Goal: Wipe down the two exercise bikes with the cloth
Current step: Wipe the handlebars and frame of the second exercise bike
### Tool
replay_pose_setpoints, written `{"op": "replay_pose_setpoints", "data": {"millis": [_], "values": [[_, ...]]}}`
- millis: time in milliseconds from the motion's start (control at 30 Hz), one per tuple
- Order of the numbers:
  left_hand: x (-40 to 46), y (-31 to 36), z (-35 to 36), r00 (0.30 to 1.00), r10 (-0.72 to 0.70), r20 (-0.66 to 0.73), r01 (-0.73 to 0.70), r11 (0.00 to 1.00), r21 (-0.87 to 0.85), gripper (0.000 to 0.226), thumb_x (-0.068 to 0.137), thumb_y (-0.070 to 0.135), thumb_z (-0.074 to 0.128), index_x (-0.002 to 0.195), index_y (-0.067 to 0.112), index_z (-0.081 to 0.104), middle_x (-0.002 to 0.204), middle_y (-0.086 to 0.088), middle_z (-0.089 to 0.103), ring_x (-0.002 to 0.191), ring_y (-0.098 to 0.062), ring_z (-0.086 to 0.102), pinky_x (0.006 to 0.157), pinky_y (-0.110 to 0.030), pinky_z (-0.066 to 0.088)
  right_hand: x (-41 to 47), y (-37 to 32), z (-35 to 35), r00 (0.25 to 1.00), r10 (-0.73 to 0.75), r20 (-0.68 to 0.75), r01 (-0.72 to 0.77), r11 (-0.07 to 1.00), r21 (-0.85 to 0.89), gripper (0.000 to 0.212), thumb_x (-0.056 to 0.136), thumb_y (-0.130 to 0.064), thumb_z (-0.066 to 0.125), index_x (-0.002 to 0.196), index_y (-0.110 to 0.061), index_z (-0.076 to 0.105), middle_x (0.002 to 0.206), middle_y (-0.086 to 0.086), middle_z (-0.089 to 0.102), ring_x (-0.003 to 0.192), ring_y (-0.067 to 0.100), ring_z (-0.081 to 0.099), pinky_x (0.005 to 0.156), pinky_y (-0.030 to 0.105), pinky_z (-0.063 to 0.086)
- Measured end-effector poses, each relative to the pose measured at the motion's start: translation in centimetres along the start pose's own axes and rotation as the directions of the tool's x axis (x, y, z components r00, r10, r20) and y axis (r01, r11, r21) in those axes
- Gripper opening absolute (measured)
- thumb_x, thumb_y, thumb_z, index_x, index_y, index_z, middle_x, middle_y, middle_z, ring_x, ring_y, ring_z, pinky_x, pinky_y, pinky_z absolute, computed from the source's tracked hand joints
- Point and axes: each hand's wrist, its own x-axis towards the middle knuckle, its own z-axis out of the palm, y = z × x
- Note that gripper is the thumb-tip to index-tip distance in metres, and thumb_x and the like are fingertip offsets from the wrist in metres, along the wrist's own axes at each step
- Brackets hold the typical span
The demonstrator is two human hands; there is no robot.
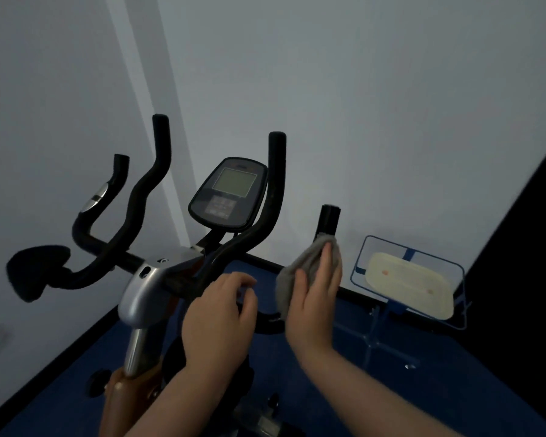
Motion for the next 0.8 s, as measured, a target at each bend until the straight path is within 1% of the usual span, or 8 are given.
{"op": "replay_pose_setpoints", "data": {"millis": [67, 167, 300, 400, 500, 567, 700, 800], "values": [[1.0, 1.2, 0.8, 0.994, -0.084, 0.064, 0.092, 0.984, -0.149, 0.014, 0.094, 0.027, 0.052, 0.098, 0.038, 0.059, 0.088, 0.022, 0.059, 0.074, 0.004, 0.056, 0.061, -0.019, 0.042, 2.6, -0.6, -0.3, 0.998, 0.062, -0.025, -0.063, 0.998, -0.028, 0.055, 0.103, -0.033, 0.03, 0.143, -0.048, -0.006, 0.16, -0.011, 0.003, 0.141, 0.007, 0.02, 0.111, 0.026, 0.027], [1.9, 2.3, 1.6, 0.98, -0.131, 0.15, 0.151, 0.98, -0.132, 0.013, 0.097, 0.032, 0.048, 0.1, 0.042, 0.055, 0.088, 0.026, 0.056, 0.078, 0.009, 0.055, 0.061, -0.016, 0.039, 2.4, -0.3, -0.6, 0.996, 0.086, 0.017, -0.086, 0.996, 0.007, 0.056, 0.102, -0.038, 0.028, 0.141, -0.051, -0.01, 0.159, -0.015, 0.001, 0.138, -0.003, 0.014, 0.111, 0.024, 0.027], [1.8, 1.6, 1.8, 0.975, -0.129, 0.18, 0.135, 0.991, -0.02, 0.009, 0.096, 0.041, 0.045, 0.097, 0.046, 0.052, 0.088, 0.029, 0.056, 0.078, 0.015, 0.053, 0.056, -0.011, 0.032, 0.7, 1.0, -0.4, 0.991, 0.093, 0.101, -0.1, 0.993, 0.066, 0.058, 0.098, -0.049, 0.026, 0.131, -0.068, -0.018, 0.147, -0.033, -0.005, 0.112, -0.04, 0.003, 0.087, -0.006, 0.019], [1.8, 1.6, 2.0, 0.977, -0.117, 0.179, 0.117, 0.993, 0.009, 0.009, 0.095, 0.042, 0.045, 0.094, 0.044, 0.054, 0.085, 0.027, 0.058, 0.079, 0.015, 0.054, 0.055, -0.011, 0.031, 5.2, 0.7, -1.1, 0.993, 0.071, 0.097, -0.082, 0.99, 0.112, 0.062, 0.103, -0.037, 0.034, 0.14, -0.06, -0.009, 0.149, -0.022, 0.014, 0.123, -0.018, 0.024, 0.093, 0.004, 0.025], [1.8, 1.7, 2.0, 0.976, -0.144, 0.166, 0.141, 0.99, 0.027, 0.01, 0.095, 0.042, 0.046, 0.092, 0.041, 0.056, 0.084, 0.025, 0.058, 0.074, 0.011, 0.054, 0.057, -0.014, 0.034, 8.7, 0.3, -2.2, 0.999, 0.015, 0.032, -0.021, 0.985, 0.173, 0.059, 0.104, -0.023, 0.04, 0.147, -0.047, 0.008, 0.15, -0.018, 0.026, 0.134, -0.005, 0.029, 0.103, 0.01, 0.026], [1.8, 1.6, 2.0, 0.977, -0.157, 0.148, 0.156, 0.988, 0.017, 0.011, 0.094, 0.042, 0.046, 0.09, 0.04, 0.056, 0.084, 0.025, 0.058, 0.075, 0.011, 0.054, 0.057, -0.015, 0.034, 7.6, 0.8, -1.9, 0.999, -0.028, 0.026, 0.023, 0.984, 0.179, 0.058, 0.104, -0.023, 0.039, 0.147, -0.048, 0.01, 0.154, -0.016, 0.022, 0.14, -0.005, 0.023, 0.108, 0.006, 0.02], [1.8, 1.5, 2.2, 0.977, -0.17, 0.127, 0.169, 0.985, 0.021, 0.012, 0.093, 0.043, 0.046, 0.087, 0.039, 0.055, 0.083, 0.024, 0.059, 0.076, 0.008, 0.055, 0.059, -0.019, 0.04, 2.4, 1.9, -0.8, 0.995, -0.034, 0.089, 0.017, 0.983, 0.185, 0.053, 0.102, -0.04, 0.035, 0.139, -0.068, 0.009, 0.154, -0.031, 0.001, 0.135, -0.021, 0.008, 0.1, -0.005, 0.014], [2.0, 1.5, 2.4, 0.978, -0.188, 0.087, 0.188, 0.982, 0.011, 0.012, 0.091, 0.046, 0.045, 0.085, 0.041, 0.054, 0.082, 0.024, 0.059, 0.074, 0.007, 0.055, 0.06, -0.021, 0.041, 4.8, 1.6, -1.3, 0.985, -0.122, 0.118, 0.109, 0.988, 0.114, 0.053, 0.102, -0.04, 0.034, 0.142, -0.061, 0.006, 0.158, -0.019, 0.0, 0.144, -0.005, 0.008, 0.115, 0.016, 0.016]]}}
